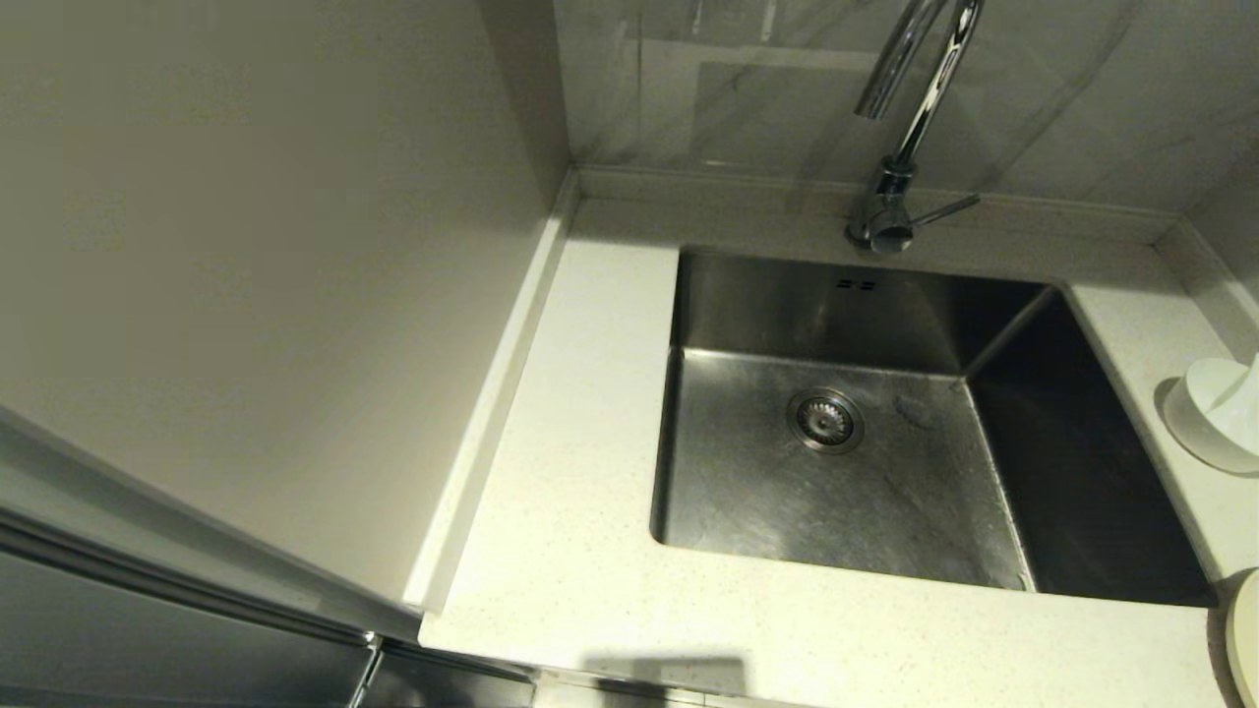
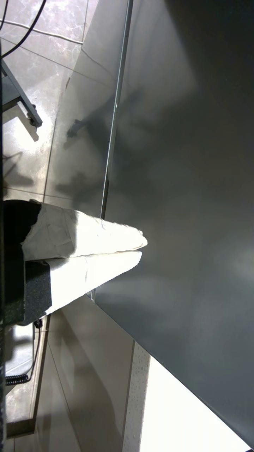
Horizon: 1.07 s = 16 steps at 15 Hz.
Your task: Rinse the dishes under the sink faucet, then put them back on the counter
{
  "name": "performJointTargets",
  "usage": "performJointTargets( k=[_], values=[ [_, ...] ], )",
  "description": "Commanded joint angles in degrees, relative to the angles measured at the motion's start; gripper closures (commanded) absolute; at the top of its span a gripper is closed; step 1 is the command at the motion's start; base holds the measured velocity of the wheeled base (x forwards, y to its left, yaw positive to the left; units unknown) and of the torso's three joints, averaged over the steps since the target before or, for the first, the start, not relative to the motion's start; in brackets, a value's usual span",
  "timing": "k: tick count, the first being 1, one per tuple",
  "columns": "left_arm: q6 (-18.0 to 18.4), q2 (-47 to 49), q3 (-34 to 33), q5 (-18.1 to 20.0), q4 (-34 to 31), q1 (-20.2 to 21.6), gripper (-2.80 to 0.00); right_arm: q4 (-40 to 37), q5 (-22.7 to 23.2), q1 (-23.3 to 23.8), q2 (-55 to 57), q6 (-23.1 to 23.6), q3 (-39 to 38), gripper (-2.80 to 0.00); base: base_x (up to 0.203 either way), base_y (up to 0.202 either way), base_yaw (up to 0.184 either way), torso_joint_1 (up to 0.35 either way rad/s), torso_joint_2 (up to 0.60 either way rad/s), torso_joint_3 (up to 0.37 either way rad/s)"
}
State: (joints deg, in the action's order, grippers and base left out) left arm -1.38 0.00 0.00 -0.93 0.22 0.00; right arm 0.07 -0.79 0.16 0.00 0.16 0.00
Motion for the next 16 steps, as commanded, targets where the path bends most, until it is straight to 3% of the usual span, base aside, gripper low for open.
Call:
performJointTargets(
  k=[1, 16],
  values=[
    [-0.03, -0.18, 0.00, -0.04, 0.04, 0.00, 0.00, 0.01, 0.00, 0.02, 0.09, 0.02, 0.03, 0.00, 0.000, 0.000, 0.000, 0.000, 0.00, 0.000],
    [-0.03, -0.18, 0.00, -0.04, 0.04, 0.00, 0.00, 0.01, 0.00, 0.02, 0.09, 0.02, 0.00, 0.00, 0.000, 0.000, 0.000, 0.000, 0.00, 0.000]
  ],
)
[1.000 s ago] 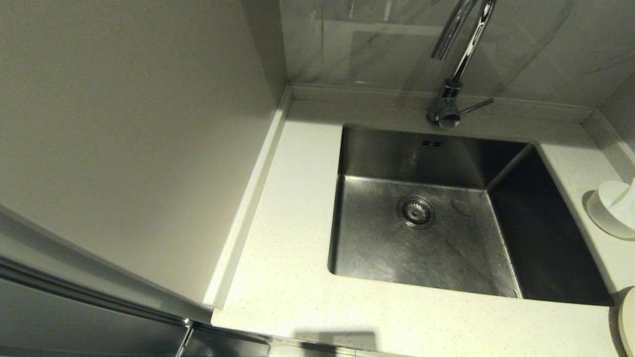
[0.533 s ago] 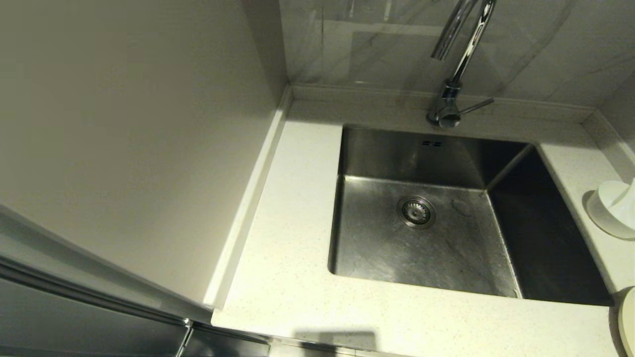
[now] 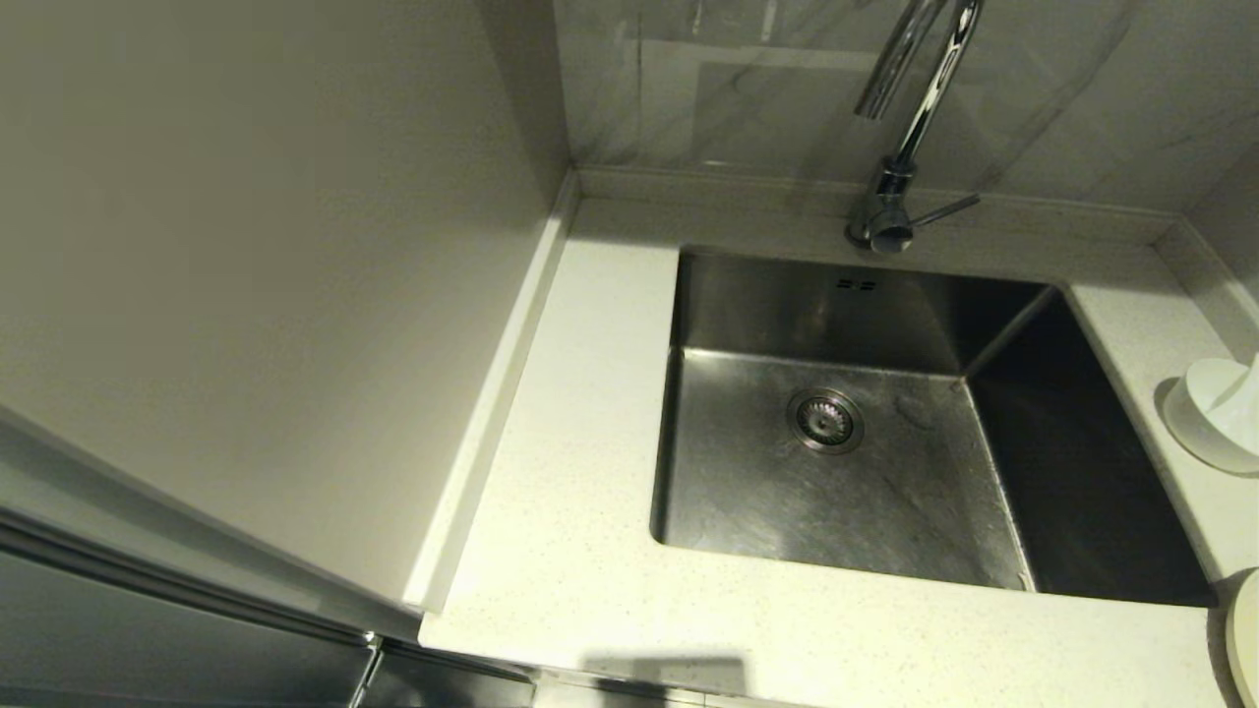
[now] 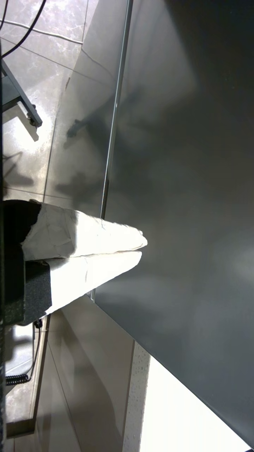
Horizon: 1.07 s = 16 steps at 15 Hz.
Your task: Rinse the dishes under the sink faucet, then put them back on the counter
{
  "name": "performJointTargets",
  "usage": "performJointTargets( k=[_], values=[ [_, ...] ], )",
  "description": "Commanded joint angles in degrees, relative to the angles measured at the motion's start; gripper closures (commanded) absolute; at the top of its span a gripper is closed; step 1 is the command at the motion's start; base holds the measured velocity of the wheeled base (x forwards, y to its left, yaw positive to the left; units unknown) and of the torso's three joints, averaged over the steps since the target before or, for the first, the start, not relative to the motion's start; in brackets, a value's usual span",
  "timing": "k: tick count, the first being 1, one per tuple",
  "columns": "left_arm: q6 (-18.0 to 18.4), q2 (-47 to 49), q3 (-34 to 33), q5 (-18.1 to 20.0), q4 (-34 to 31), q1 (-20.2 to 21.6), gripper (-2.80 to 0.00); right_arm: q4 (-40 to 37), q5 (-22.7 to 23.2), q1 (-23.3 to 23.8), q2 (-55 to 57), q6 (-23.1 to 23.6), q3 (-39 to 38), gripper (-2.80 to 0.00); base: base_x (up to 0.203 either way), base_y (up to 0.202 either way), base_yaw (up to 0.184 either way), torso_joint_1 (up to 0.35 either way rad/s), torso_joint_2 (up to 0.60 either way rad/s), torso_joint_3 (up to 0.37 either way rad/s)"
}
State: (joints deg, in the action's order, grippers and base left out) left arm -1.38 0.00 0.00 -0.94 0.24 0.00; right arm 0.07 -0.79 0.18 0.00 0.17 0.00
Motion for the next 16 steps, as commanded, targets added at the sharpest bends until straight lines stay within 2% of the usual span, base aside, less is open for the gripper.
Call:
performJointTargets(
  k=[1, 16],
  values=[
    [-0.03, -0.18, 0.00, -0.03, 0.02, 0.00, 0.00, 0.01, 0.00, -0.01, 0.09, 0.01, 0.00, 0.00, 0.000, 0.000, 0.000, 0.000, 0.00, 0.000],
    [-0.03, -0.18, 0.00, -0.03, 0.02, 0.00, 0.00, 0.01, 0.00, -0.01, 0.09, 0.01, 0.00, 0.00, 0.000, 0.000, 0.000, 0.000, 0.00, 0.000]
  ],
)
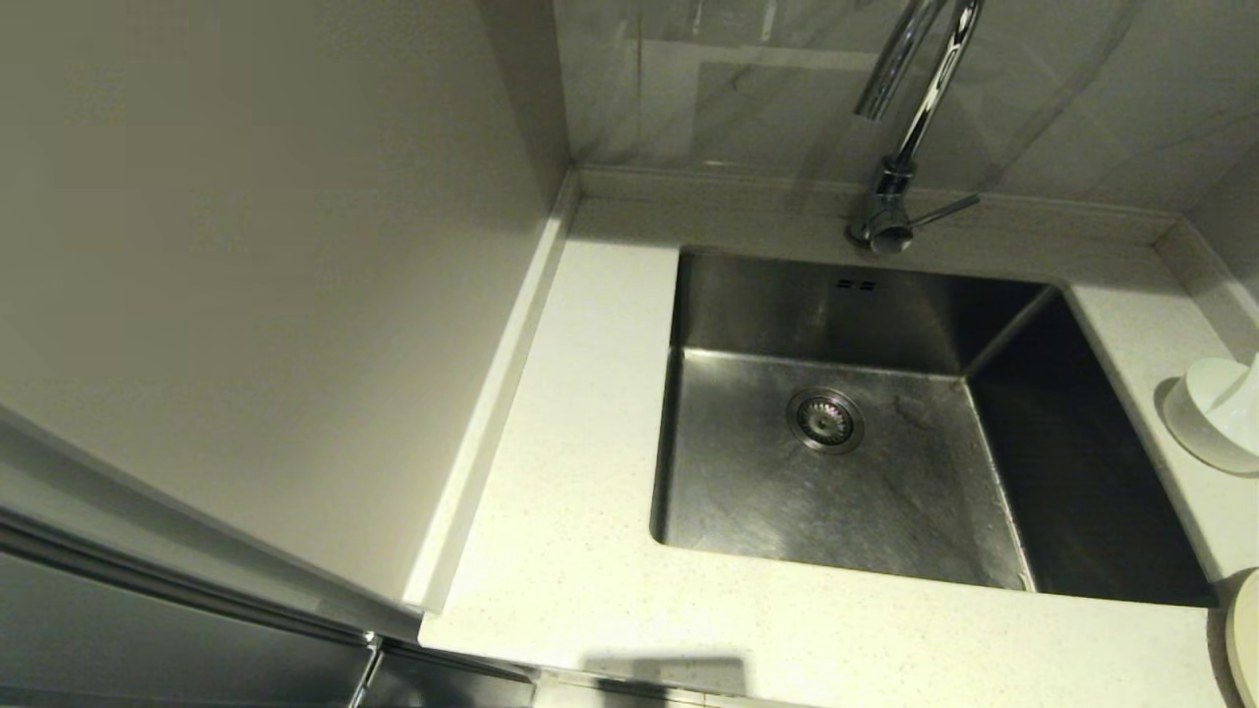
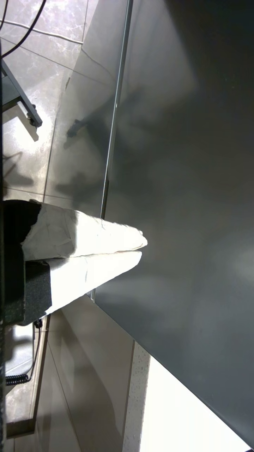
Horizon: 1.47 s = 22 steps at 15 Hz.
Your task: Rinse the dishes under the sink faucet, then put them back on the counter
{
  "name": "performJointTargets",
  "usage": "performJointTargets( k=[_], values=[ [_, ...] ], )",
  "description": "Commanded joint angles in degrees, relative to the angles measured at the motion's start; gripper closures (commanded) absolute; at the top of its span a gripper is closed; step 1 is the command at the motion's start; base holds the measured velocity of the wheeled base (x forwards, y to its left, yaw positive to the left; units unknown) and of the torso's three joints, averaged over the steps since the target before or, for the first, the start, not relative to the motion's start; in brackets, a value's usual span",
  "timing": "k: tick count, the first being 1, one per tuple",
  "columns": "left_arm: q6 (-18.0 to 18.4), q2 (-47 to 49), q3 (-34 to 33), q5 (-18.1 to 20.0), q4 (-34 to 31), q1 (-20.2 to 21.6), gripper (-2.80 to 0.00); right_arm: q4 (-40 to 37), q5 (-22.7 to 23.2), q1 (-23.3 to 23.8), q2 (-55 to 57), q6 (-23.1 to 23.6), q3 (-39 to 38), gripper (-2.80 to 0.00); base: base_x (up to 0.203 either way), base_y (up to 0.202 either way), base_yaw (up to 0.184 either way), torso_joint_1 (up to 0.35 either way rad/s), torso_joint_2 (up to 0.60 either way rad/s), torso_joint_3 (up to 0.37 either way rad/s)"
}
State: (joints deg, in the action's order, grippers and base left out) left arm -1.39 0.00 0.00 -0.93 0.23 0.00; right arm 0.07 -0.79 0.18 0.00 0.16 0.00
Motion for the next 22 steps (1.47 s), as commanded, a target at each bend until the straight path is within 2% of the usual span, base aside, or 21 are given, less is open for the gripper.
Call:
performJointTargets(
  k=[1, 22],
  values=[
    [-0.02, -0.18, 0.00, -0.03, 0.03, 0.00, 0.00, 0.01, 0.00, -0.01, 0.09, 0.02, 0.00, 0.00, 0.000, 0.000, 0.000, 0.000, 0.00, 0.000],
    [-0.02, -0.18, 0.00, -0.03, 0.03, 0.00, 0.00, 0.01, 0.00, -0.01, 0.09, 0.02, 0.00, 0.00, 0.000, 0.000, 0.000, 0.000, 0.00, 0.000]
  ],
)
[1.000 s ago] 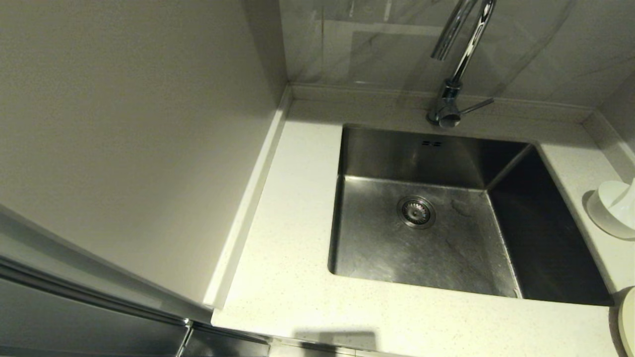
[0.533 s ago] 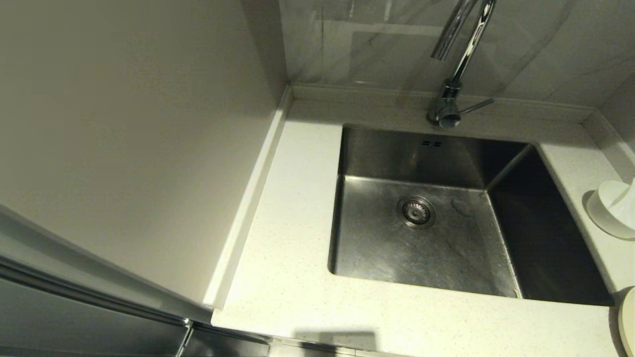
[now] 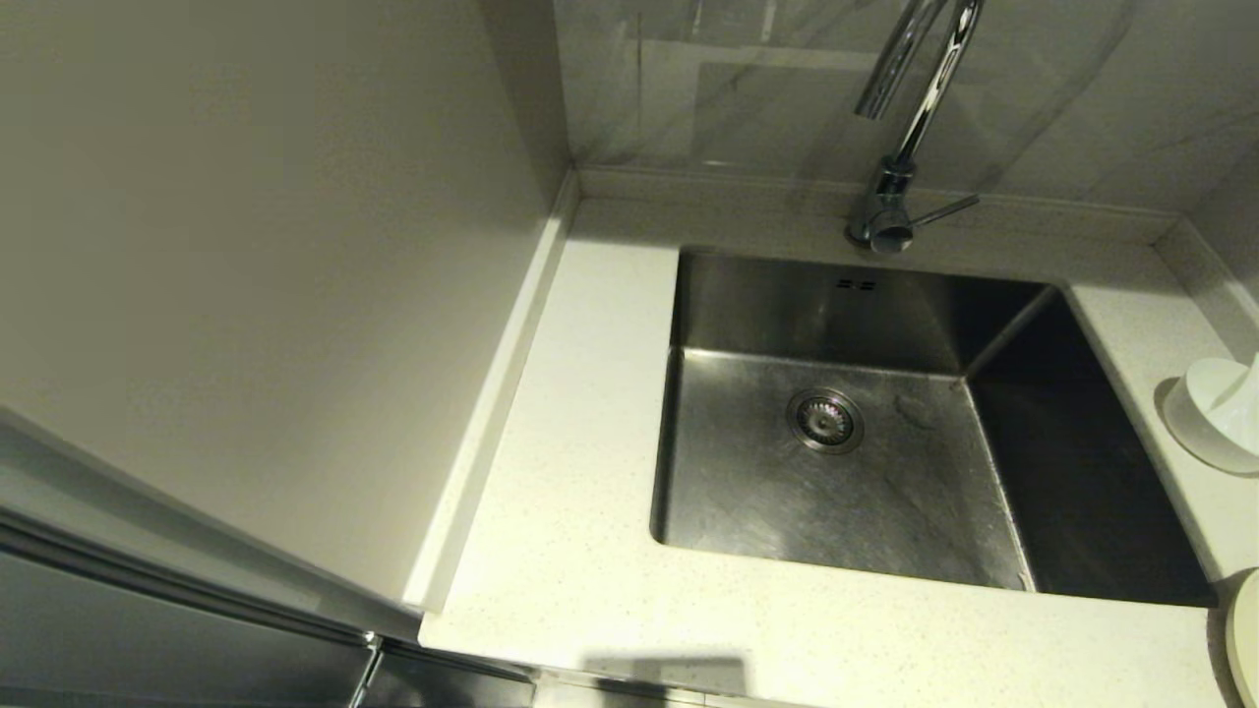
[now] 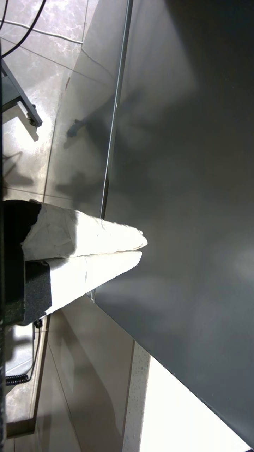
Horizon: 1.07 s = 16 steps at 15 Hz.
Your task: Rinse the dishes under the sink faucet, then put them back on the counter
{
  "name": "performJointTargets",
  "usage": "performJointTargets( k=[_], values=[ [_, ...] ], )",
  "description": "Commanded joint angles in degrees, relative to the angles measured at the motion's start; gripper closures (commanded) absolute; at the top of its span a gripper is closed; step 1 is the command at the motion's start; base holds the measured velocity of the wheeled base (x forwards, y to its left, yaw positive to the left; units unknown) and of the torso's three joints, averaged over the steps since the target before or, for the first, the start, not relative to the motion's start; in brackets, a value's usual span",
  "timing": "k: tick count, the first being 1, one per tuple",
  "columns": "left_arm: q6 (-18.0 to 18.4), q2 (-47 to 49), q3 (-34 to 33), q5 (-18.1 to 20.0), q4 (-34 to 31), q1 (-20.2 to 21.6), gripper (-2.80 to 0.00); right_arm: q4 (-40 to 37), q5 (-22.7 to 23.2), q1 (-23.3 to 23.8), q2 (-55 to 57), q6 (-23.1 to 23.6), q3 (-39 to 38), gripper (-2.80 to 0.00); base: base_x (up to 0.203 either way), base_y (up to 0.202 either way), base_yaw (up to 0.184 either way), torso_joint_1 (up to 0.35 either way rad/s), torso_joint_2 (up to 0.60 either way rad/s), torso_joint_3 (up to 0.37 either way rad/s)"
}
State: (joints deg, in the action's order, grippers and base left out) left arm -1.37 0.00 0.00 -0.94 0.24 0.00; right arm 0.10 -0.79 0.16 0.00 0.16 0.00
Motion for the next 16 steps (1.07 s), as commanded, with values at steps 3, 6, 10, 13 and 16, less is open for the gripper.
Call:
performJointTargets(
  k=[3, 6, 10, 13, 16],
  values=[
    [-0.04, -0.18, 0.00, -0.03, 0.02, 0.00, 0.00, -0.01, 0.00, 0.02, 0.09, 0.02, 0.00, 0.00, 0.000, 0.000, 0.000, 0.000, 0.00, 0.000],
    [-0.04, -0.18, 0.00, -0.03, 0.02, 0.00, 0.00, -0.01, 0.00, -0.07, 0.09, 0.02, 0.00, 0.00, 0.000, 0.000, 0.000, 0.000, 0.00, 0.000],
    [-0.04, -0.18, 0.00, -0.03, 0.02, 0.00, 0.00, -0.01, 0.00, 0.02, 0.09, 0.02, 0.00, 0.00, 0.000, 0.000, 0.000, 0.000, 0.00, 0.000],
    [-0.04, -0.18, 0.00, -0.03, 0.02, 0.00, 0.00, -0.01, 0.00, 0.02, 0.09, 0.02, 0.00, 0.00, 0.000, 0.000, 0.000, 0.000, 0.00, 0.000],
    [-0.04, -0.18, 0.00, -0.03, 0.02, 0.00, 0.00, -0.01, 0.00, 0.02, 0.09, 0.02, 0.00, 0.00, 0.000, 0.000, 0.000, 0.000, 0.00, 0.000]
  ],
)
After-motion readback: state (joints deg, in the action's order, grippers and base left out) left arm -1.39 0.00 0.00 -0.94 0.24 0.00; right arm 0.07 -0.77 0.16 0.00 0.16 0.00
